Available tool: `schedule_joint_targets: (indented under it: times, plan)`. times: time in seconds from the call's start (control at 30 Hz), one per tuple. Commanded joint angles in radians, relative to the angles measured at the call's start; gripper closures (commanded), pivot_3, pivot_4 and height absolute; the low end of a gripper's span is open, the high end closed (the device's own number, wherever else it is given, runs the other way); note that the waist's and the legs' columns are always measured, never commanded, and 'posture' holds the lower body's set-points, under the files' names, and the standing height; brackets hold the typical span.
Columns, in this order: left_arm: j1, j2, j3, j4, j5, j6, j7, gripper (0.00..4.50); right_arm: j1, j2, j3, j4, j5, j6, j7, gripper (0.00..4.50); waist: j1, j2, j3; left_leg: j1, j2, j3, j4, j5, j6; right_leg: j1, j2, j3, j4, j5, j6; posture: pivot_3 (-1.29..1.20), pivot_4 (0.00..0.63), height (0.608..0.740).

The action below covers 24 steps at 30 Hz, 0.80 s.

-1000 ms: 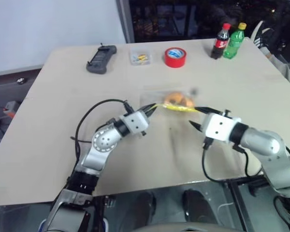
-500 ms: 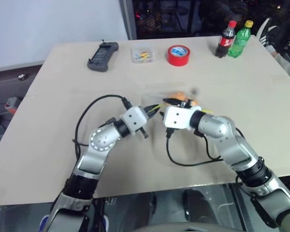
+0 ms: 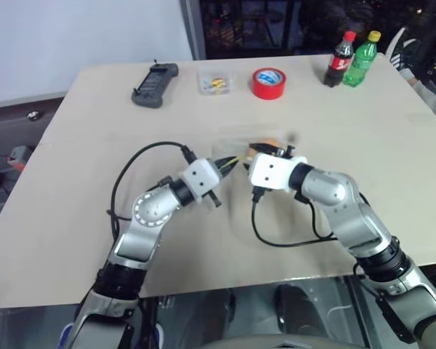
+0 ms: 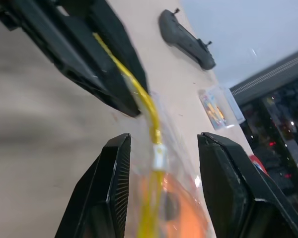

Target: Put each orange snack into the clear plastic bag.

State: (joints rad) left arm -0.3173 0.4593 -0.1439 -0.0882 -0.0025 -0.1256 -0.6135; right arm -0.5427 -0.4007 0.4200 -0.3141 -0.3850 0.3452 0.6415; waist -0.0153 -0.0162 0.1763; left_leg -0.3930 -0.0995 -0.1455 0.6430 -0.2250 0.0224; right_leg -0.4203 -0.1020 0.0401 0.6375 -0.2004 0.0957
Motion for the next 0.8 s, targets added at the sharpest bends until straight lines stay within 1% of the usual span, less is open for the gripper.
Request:
schedule_joint_targets:
  times: [0.03,0.07,0.47,0.5,0.6,0.7,0.8]
  plan:
    - [-0.019,0.003,0.022,-0.014,0.003,-0.029,0.011,4.5,0.002,0.001,-0.02,-0.052,0.003,0.004,0.005,3.62,0.0,0.0,0.0,0.0,0.0,0.0,0.0,0.0,0.0,0.0,0.0,0.0,0.0,0.0,0.0,0.0,0.15,0.74]
    - [-0.019,0.003,0.023,-0.014,0.005,-0.031,0.012,4.5,0.004,0.001,-0.02,-0.052,0.001,0.004,0.006,4.17,0.0,0.0,0.0,0.0,0.0,0.0,0.0,0.0,0.0,0.0,0.0,0.0,0.0,0.0,0.0,0.0,0.15,0.74]
    - [-0.009,0.004,0.026,-0.021,0.014,-0.038,0.018,4.5,0.009,0.02,-0.02,-0.053,0.017,0.014,0.014,4.17,0.0,0.0,0.0,0.0,0.0,0.0,0.0,0.0,0.0,0.0,0.0,0.0,0.0,0.0,0.0,0.0,0.15,0.74]
    - [-0.008,0.004,0.027,-0.022,0.015,-0.038,0.018,4.5,0.011,0.021,-0.021,-0.056,0.019,0.017,0.015,4.35,0.0,0.0,0.0,0.0,0.0,0.0,0.0,0.0,0.0,0.0,0.0,0.0,0.0,0.0,0.0,0.0,0.15,0.74]
    - [-0.007,0.004,0.033,-0.019,0.015,-0.04,0.018,4.5,0.014,0.021,-0.025,-0.062,0.024,0.027,0.017,4.35,0.0,0.0,0.0,0.0,0.0,0.0,0.0,0.0,0.0,0.0,0.0,0.0,0.0,0.0,0.0,0.0,0.15,0.74]
    - [-0.011,-0.002,0.048,-0.011,-0.005,-0.042,0.019,4.5,0.026,0.003,-0.044,-0.065,0.014,0.049,0.012,4.35,0.0,0.0,0.0,0.0,0.0,0.0,0.0,0.0,0.0,0.0,0.0,0.0,0.0,0.0,0.0,0.0,0.15,0.74]
    - [-0.026,-0.012,0.078,0.0,-0.05,-0.037,0.018,4.5,0.075,-0.069,-0.099,-0.062,-0.019,0.084,-0.002,4.35,0.004,0.0,0.0,0.0,0.0,0.0,-0.001,0.0,0.0,0.0,0.0,0.0,-0.001,0.0,0.0,0.0,0.15,0.74]
